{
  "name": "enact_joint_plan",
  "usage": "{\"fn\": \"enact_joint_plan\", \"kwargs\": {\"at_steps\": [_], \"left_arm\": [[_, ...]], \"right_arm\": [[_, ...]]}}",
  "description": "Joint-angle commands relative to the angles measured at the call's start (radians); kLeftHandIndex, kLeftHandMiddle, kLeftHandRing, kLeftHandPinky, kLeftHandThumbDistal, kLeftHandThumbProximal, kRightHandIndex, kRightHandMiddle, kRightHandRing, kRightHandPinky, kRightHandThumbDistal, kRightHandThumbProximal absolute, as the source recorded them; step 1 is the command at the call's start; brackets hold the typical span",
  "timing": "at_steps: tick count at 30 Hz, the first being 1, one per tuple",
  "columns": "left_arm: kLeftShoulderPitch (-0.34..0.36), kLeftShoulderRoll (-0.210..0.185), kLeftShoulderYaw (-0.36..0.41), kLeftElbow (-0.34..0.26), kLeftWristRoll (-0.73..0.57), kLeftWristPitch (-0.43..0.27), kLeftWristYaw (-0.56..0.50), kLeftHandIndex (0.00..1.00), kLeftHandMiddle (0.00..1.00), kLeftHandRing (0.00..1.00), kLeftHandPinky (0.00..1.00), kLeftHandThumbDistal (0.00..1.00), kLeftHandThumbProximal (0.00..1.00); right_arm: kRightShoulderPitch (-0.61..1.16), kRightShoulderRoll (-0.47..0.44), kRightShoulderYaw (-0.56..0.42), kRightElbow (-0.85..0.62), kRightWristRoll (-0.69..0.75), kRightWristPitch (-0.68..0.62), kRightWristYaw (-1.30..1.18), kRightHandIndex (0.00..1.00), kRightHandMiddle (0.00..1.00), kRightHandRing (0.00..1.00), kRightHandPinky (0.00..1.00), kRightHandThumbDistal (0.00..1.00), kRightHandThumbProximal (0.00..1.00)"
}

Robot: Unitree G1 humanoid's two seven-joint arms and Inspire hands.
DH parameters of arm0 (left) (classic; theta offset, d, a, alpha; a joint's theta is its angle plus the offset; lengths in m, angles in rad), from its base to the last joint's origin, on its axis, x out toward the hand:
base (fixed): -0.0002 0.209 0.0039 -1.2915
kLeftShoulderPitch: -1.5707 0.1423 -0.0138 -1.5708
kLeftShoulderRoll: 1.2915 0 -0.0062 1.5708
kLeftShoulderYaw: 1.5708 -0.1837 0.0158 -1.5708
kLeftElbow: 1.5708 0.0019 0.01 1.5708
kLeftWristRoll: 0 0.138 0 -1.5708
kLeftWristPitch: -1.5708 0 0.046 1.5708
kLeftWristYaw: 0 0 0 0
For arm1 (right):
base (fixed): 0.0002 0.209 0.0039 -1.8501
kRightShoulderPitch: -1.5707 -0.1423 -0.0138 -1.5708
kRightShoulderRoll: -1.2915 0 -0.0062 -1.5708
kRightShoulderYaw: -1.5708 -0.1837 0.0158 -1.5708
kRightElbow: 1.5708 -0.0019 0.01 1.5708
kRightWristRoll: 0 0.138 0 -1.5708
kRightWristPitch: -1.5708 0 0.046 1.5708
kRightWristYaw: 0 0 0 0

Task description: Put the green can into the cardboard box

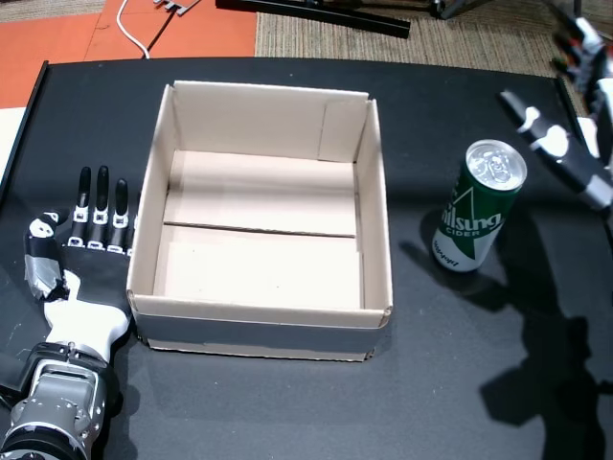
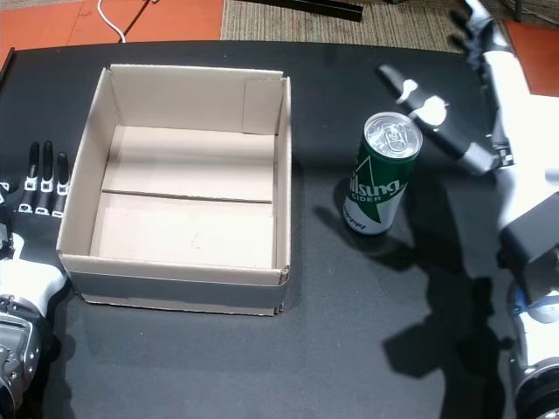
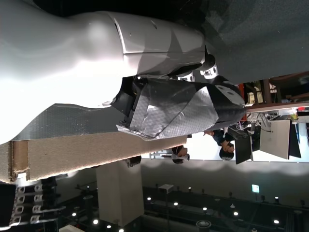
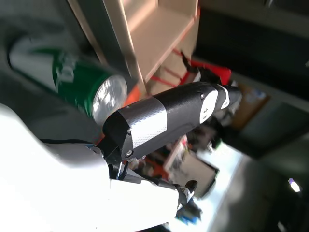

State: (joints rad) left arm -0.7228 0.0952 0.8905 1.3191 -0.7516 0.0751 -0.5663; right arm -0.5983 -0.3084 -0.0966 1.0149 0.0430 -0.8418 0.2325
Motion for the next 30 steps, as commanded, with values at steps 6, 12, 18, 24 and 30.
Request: {"fn": "enact_joint_plan", "kwargs": {"at_steps": [6, 12, 18, 24, 30], "left_arm": [[0.027, -0.001, -0.001, 0.027, 0.012, -0.005, 0.038, 0.46, 0.47, 0.59, 0.75, 0.0, 0.82], [0.021, 0.002, 0.002, 0.025, 0.01, -0.008, 0.05, 0.46, 0.47, 0.6, 0.76, 0.0, 0.85], [0.014, 0.005, 0.007, 0.024, 0.004, -0.002, 0.054, 0.47, 0.49, 0.61, 0.78, 0.0, 0.86], [0.018, 0.005, 0.009, 0.025, 0.005, -0.004, 0.044, 0.44, 0.47, 0.6, 0.76, 0.0, 0.82], [0.02, 0.013, 0.016, 0.026, 0.003, 0.005, 0.028, 0.47, 0.46, 0.57, 0.73, 0.0, 0.83]], "right_arm": [[-0.062, 0.036, -0.054, 0.082, 0.16, 0.171, 0.348, 0.93, 0.98, 0.99, 1.0, 1.0, 0.62], [-0.075, 0.049, -0.084, 0.154, 0.162, 0.199, 0.404, 0.93, 0.98, 0.98, 1.0, 1.0, 0.64], [-0.082, 0.039, -0.114, 0.194, 0.154, 0.232, 0.401, 0.94, 0.99, 0.98, 1.0, 1.0, 0.65], [-0.082, 0.024, -0.125, 0.219, 0.133, 0.238, 0.373, 0.95, 0.99, 0.97, 1.0, 1.0, 0.67], [-0.079, 0.012, -0.129, 0.227, 0.121, 0.228, 0.349, 0.98, 0.99, 0.95, 1.0, 1.0, 0.67]]}}
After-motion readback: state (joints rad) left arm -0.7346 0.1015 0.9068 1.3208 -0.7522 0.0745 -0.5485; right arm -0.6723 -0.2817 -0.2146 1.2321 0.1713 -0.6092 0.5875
